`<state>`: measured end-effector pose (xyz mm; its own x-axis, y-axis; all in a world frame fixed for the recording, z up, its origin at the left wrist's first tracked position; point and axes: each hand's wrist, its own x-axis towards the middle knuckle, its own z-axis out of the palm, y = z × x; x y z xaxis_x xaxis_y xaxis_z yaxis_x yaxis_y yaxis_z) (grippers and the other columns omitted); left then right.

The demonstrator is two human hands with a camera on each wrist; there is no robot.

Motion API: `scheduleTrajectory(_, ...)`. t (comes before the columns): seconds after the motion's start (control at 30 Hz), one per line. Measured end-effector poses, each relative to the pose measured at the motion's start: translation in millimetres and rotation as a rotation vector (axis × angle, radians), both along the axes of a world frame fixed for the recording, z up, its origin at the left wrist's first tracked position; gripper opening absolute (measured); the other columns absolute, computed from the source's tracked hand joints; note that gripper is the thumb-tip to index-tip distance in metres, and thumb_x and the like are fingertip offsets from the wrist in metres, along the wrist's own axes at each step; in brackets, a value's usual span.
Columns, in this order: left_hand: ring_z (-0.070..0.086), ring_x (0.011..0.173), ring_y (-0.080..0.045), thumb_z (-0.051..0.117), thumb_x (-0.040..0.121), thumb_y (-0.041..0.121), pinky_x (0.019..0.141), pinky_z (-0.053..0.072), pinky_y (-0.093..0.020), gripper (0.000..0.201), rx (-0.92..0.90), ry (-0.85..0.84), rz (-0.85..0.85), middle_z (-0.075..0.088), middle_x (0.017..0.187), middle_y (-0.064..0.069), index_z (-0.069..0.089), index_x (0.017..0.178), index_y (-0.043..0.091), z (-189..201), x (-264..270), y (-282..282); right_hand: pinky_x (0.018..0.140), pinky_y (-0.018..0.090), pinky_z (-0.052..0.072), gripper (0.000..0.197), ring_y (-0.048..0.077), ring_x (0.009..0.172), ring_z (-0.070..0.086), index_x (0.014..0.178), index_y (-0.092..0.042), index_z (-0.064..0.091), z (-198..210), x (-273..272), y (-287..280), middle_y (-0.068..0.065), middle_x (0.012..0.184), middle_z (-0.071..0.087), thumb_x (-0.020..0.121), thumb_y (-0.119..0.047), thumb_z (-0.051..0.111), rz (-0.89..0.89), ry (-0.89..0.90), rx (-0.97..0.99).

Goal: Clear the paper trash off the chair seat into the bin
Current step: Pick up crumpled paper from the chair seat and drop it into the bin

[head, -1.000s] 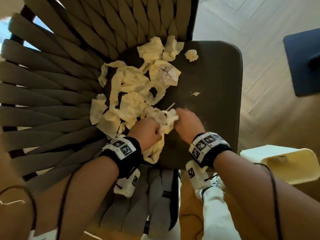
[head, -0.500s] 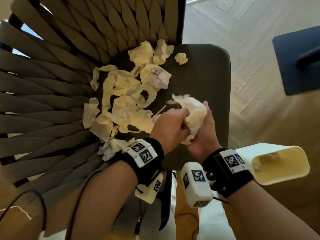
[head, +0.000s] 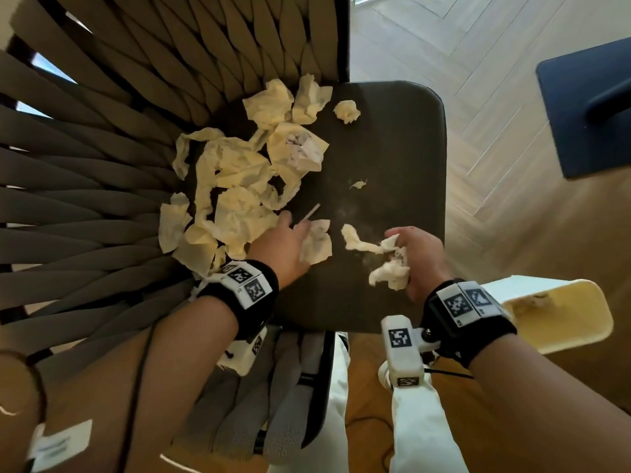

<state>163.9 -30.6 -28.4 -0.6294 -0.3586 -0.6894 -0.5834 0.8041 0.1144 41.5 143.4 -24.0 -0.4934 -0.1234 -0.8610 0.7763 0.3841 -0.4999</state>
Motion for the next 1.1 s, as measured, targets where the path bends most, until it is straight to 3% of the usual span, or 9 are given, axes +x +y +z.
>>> scheduleTrajectory(0.17, 0.057, 0.105, -0.032, 0.049, 0.091, 0.013, 0.086, 0.049, -0.041, 0.033, 0.007, -0.059, 0.023, 0.052, 0.123, -0.013, 0.049, 0.125, 0.013, -20, 0, 7, 0.064, 0.037, 0.043, 0.029, 0.024, 0.069, 0.052, 0.080, -0.001, 0.064, -5, 12, -4, 0.009, 0.075, 0.054, 0.079, -0.030, 0.066, -0.042, 0.085, 0.078)
scheduleTrajectory(0.3, 0.059, 0.087, -0.022, 0.057, 0.088, 0.014, 0.076, 0.052, -0.034, 0.003, 0.102, 0.260, 0.126, 0.058, 0.096, -0.003, 0.057, 0.090, 0.013, 17, 0, 16, 0.060, 0.035, 0.041, 0.020, 0.019, 0.064, 0.045, 0.066, -0.014, 0.049, -8, 18, -10, 0.003, 0.066, 0.045, 0.082, -0.015, 0.060, 0.045, 0.068, 0.068)
scheduleTrajectory(0.4, 0.051, 0.065, -0.009, 0.064, 0.082, 0.017, 0.058, 0.045, -0.023, 0.014, 0.135, 0.471, 0.233, 0.053, 0.072, 0.004, 0.052, 0.075, 0.015, 56, 7, 15, 0.058, 0.034, 0.043, 0.006, 0.019, 0.064, 0.047, 0.080, -0.010, 0.054, -6, 23, -16, 0.004, 0.072, 0.047, 0.085, -0.012, 0.057, 0.088, 0.023, 0.024)
scheduleTrajectory(0.5, 0.049, 0.065, -0.006, 0.069, 0.081, 0.023, 0.056, 0.037, -0.015, 0.023, -0.046, 0.511, 0.421, 0.051, 0.078, 0.006, 0.051, 0.093, 0.016, 64, 13, -8, 0.062, 0.033, 0.045, 0.011, 0.018, 0.068, 0.051, 0.095, -0.006, 0.058, -3, 28, -20, 0.004, 0.078, 0.051, 0.087, -0.013, 0.054, 0.122, -0.021, 0.001)
scheduleTrajectory(0.57, 0.060, 0.084, -0.018, 0.074, 0.078, 0.029, 0.068, 0.045, -0.023, 0.052, -0.072, 0.331, 0.571, 0.057, 0.094, -0.002, 0.044, 0.120, 0.018, 50, 18, -24, 0.065, 0.036, 0.046, 0.009, 0.020, 0.073, 0.053, 0.093, -0.010, 0.059, -2, 31, -23, 0.004, 0.082, 0.053, 0.087, -0.014, 0.054, 0.138, -0.048, -0.012)
scheduleTrajectory(0.63, 0.061, 0.104, -0.030, 0.075, 0.077, 0.031, 0.081, 0.048, -0.036, 0.071, -0.087, 0.134, 0.546, 0.062, 0.112, -0.012, 0.035, 0.135, 0.020, 27, 22, -30, 0.063, 0.036, 0.046, 0.008, 0.020, 0.074, 0.053, 0.091, -0.011, 0.060, -2, 32, -24, 0.004, 0.084, 0.054, 0.087, -0.015, 0.054, 0.145, -0.072, -0.022)
scheduleTrajectory(0.73, 0.060, 0.107, -0.035, 0.068, 0.082, 0.027, 0.083, 0.048, -0.040, 0.061, -0.155, -0.005, 0.396, 0.062, 0.117, -0.016, 0.038, 0.134, 0.017, -8, 32, -34, 0.062, 0.037, 0.046, 0.008, 0.021, 0.075, 0.053, 0.089, -0.012, 0.061, -4, 35, -23, 0.004, 0.087, 0.055, 0.087, -0.015, 0.054, 0.171, -0.089, -0.031)
scheduleTrajectory(0.97, 0.060, 0.082, -0.026, 0.054, 0.089, 0.021, 0.065, 0.040, -0.031, 0.010, -0.158, 0.182, 0.271, 0.063, 0.086, -0.008, 0.059, 0.092, 0.012, 4, 25, -31, 0.058, 0.035, 0.047, 0.010, 0.024, 0.075, 0.056, 0.090, -0.013, 0.063, -2, 34, -12, 0.008, 0.092, 0.058, 0.086, -0.018, 0.056, 0.190, -0.116, -0.038)
scheduleTrajectory(1.1, 0.042, 0.056, -0.019, 0.057, 0.086, 0.016, 0.051, 0.033, -0.029, 0.020, 0.124, 0.493, 0.395, 0.051, 0.064, -0.014, 0.053, 0.071, 0.003, 66, 12, 3, 0.065, 0.038, 0.050, 0.017, 0.024, 0.078, 0.057, 0.099, -0.009, 0.064, 6, 32, -4, 0.010, 0.100, 0.058, 0.088, -0.017, 0.054, 0.125, -0.132, -0.067)
